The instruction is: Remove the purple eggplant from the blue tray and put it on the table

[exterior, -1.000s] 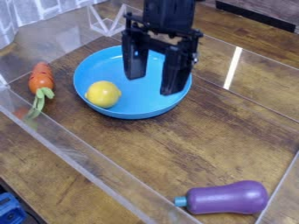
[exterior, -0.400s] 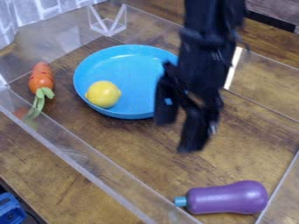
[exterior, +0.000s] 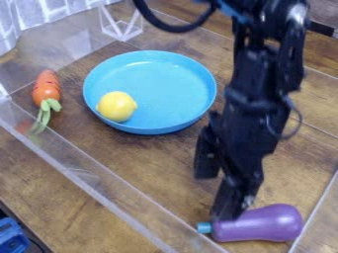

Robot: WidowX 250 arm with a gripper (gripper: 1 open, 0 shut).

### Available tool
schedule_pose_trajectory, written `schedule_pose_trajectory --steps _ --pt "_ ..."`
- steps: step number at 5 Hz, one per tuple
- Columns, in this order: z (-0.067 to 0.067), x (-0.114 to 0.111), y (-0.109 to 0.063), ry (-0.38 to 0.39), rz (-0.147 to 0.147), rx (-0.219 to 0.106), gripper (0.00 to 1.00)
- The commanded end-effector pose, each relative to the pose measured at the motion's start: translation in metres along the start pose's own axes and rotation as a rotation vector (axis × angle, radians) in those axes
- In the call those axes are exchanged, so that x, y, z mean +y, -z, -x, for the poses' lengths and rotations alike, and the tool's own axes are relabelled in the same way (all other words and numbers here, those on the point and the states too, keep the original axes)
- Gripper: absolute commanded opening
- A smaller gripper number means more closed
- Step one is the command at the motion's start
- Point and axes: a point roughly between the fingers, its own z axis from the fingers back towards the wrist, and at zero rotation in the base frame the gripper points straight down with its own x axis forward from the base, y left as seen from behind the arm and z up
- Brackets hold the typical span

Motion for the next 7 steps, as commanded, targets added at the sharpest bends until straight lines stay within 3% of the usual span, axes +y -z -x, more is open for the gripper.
schedule_pose_trajectory --steps 1,3,4,5,6,7 --pt "-0.009 -0.002 -0.008 0.028 -0.022 -0.051 1.00" --pt "-0.015 0.001 0.005 0.042 -0.011 -0.065 1.00" --pt "-0.017 0.003 0.009 0.045 -0.003 -0.070 0.00" --pt "-0.018 0.002 0.007 0.041 0.012 -0.085 0.00" --pt "-0.020 -0.001 0.006 0.034 0.034 -0.106 1.00" --pt "-0.022 -0.003 0.005 0.030 0.048 -0.129 0.00"
